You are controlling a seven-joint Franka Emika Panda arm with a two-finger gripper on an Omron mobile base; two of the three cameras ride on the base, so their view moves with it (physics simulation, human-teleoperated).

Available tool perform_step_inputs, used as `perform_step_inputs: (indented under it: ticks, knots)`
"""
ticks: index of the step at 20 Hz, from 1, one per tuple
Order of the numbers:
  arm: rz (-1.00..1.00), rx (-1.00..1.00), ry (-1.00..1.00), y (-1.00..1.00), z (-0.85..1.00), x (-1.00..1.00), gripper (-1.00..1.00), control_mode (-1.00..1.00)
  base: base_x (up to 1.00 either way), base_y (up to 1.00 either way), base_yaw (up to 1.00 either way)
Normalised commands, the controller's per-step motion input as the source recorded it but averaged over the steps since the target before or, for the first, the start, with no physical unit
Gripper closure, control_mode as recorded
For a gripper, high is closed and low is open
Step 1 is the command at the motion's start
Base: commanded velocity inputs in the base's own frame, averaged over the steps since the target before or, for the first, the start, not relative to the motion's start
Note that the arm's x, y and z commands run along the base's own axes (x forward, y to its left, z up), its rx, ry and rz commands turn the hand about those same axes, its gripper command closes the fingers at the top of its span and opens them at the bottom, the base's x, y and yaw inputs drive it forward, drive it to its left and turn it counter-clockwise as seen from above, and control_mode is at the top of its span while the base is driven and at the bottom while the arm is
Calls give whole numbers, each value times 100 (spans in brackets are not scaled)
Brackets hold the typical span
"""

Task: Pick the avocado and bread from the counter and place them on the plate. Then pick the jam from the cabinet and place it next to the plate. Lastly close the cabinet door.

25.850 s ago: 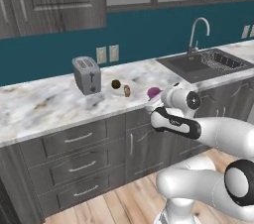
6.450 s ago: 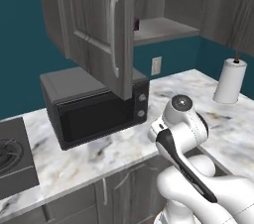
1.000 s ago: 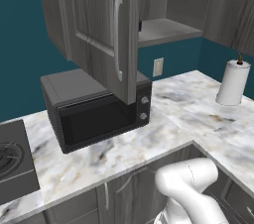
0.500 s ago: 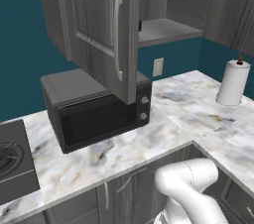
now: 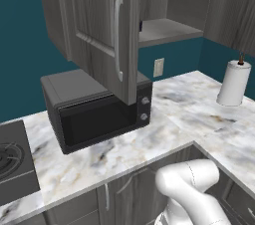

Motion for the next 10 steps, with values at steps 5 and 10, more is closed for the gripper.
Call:
perform_step_inputs:
  ticks: [5,10]
  knots:
    - [0,15,0,-25,0,29,-100,-100,0,0,0]
    - [0,8,0,-15,-7,29,-100,-100,0,0,0]
